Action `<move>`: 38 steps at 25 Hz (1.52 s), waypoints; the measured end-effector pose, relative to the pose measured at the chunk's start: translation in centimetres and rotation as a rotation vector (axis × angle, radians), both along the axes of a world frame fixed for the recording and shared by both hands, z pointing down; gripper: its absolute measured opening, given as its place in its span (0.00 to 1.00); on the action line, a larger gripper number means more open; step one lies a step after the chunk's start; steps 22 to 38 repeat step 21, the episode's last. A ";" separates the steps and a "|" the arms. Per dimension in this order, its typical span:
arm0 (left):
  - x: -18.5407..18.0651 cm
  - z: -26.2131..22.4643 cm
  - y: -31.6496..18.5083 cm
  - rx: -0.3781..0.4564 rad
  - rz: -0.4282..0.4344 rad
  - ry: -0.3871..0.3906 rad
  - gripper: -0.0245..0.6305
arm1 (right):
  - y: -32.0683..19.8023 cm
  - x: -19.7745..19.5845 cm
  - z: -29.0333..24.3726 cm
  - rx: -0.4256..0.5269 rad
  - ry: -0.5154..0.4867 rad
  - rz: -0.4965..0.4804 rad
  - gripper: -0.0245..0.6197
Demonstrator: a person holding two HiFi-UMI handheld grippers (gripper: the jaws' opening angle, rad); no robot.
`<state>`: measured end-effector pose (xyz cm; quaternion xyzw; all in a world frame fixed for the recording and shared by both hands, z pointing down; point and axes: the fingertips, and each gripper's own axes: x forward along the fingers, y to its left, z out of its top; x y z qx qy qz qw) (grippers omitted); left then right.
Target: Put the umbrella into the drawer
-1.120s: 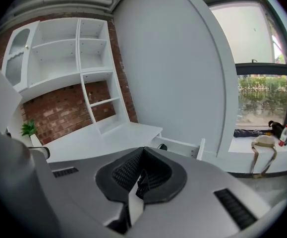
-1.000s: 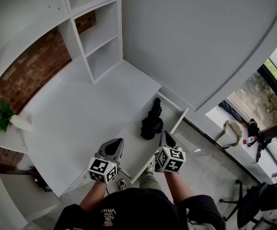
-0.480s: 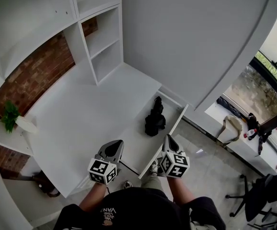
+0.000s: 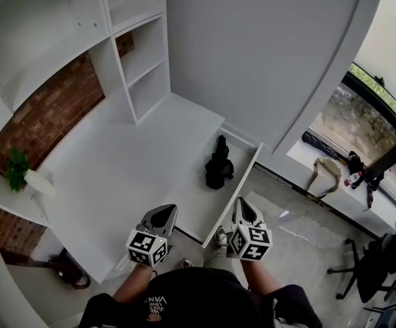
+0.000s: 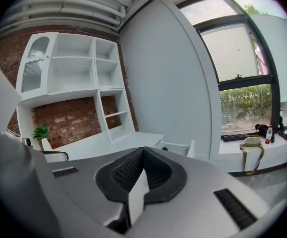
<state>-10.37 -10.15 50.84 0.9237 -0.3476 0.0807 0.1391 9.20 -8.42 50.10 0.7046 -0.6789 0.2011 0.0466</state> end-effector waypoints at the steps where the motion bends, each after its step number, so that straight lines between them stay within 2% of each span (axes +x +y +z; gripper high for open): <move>1: 0.0 -0.2 0.2 0.001 0.001 0.002 0.05 | 0.3 0.0 -0.2 0.003 0.001 0.003 0.04; 9: -0.3 -1.0 1.3 -0.004 0.006 0.034 0.05 | 2.4 -1.0 -1.6 0.032 0.032 -0.009 0.04; 38: -0.7 -1.1 2.2 -0.002 0.024 0.031 0.05 | 3.3 -1.3 -2.2 0.032 0.030 0.001 0.04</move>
